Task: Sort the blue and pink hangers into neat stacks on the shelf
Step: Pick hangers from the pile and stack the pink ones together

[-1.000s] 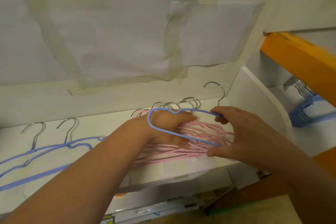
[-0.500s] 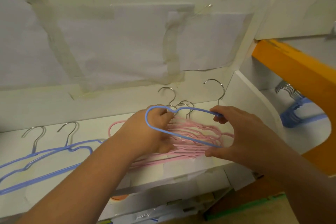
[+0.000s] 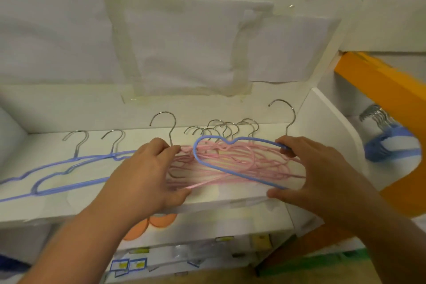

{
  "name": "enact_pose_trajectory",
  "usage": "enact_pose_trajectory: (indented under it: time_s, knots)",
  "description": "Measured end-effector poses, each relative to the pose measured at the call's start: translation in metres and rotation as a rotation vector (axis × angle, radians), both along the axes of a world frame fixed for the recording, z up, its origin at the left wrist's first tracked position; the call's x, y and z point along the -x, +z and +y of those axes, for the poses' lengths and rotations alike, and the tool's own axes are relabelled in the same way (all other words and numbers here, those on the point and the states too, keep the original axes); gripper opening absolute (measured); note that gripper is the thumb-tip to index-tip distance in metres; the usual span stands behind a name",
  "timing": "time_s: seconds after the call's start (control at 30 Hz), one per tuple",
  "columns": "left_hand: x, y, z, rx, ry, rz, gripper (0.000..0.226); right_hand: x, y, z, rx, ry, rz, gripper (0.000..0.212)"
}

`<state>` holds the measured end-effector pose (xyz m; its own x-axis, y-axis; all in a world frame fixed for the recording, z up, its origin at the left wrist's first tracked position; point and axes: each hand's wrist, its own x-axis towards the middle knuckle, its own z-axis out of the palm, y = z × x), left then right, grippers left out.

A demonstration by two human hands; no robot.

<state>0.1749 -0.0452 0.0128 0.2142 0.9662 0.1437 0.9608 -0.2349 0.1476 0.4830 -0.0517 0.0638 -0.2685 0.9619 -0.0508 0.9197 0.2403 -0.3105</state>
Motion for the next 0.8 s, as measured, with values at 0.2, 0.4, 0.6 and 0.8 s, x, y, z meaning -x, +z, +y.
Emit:
enact_pose_trajectory:
  time_s: [0.2, 0.4, 0.6, 0.8]
  knots:
    - [-0.049, 0.004, -0.055, -0.045, -0.011, 0.018, 0.085, -0.059, 0.002, -0.068, -0.113, -0.027, 0.021, 0.095]
    - [-0.155, 0.015, -0.124, -0.048, -0.142, 0.035, 0.09, -0.16, 0.009, -0.17, -0.16, -0.163, 0.019, 0.092]
    - [-0.278, 0.028, -0.171, -0.075, -0.339, 0.054, 0.089, -0.267, 0.022, -0.263, -0.184, -0.367, -0.014, 0.09]
    - [-0.395, 0.035, -0.179, -0.099, -0.508, 0.063, 0.088, -0.362, 0.032, -0.323, -0.18, -0.594, -0.017, 0.095]
